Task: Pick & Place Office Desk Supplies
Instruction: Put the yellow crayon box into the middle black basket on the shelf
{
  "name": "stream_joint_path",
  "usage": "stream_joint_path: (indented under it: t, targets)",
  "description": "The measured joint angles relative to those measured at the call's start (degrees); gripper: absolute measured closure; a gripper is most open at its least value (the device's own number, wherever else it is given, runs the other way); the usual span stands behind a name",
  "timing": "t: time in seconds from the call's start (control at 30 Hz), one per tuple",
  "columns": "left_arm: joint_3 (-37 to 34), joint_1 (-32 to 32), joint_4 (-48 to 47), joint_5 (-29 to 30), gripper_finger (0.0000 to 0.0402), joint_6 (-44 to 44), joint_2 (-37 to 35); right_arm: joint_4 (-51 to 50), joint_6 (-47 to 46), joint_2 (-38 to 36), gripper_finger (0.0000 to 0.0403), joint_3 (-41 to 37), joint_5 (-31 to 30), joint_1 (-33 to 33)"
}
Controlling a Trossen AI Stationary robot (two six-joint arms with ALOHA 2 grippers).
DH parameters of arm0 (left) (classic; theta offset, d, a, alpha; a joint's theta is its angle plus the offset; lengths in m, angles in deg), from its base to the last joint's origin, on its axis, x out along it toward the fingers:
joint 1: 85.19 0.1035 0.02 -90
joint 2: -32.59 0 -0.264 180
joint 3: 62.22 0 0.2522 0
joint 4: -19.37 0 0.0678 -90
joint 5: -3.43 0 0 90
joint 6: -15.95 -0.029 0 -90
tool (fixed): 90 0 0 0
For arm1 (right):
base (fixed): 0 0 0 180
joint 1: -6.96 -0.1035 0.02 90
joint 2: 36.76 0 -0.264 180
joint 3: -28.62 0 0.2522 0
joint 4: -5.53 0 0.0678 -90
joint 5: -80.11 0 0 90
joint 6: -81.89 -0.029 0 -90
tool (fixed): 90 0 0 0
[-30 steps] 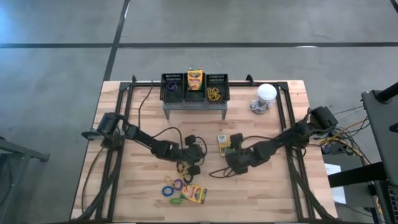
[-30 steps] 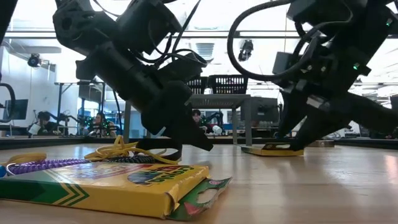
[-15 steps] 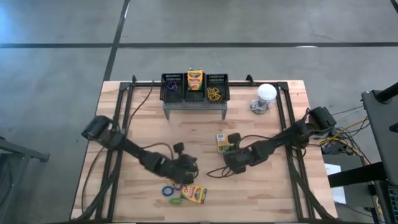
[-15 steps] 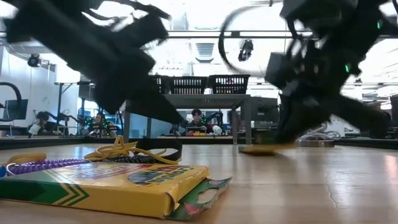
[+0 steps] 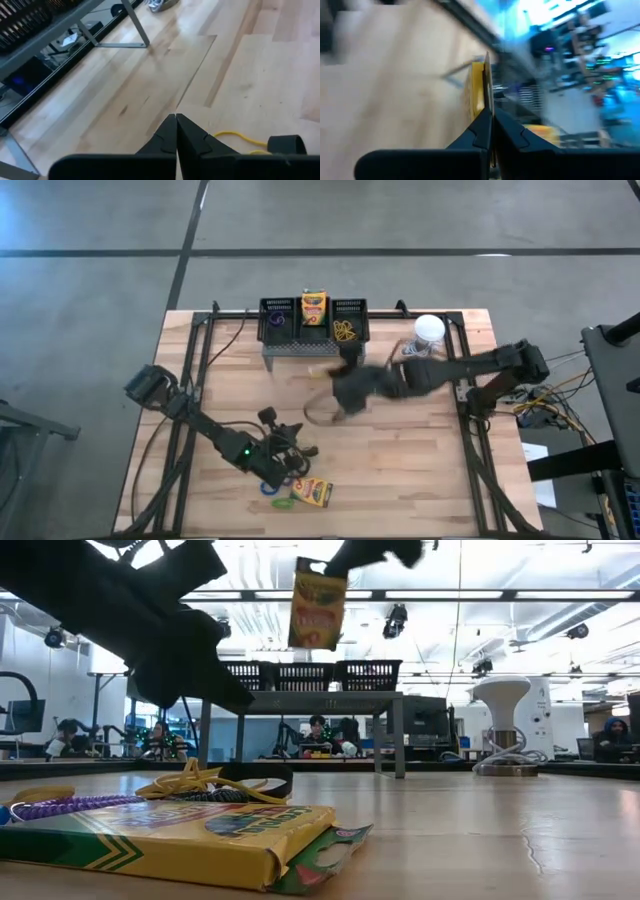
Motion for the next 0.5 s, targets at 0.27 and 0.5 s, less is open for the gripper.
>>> stream_joint_path:
  t: [0.27, 0.5]
  targets:
    - [-0.04, 0.06, -1.87, 3.93, 0.04, -0.92, 0.04, 0.15, 8.51, 1.84, 0.0395, 9.76, 15.48, 15.94]
    - [-0.04, 1.23, -4.15, 5.63, 0.04, -1.1, 0.04, 0.26, 5.74, 5.89, 0.0394, 11.4, 29.22, 26.57]
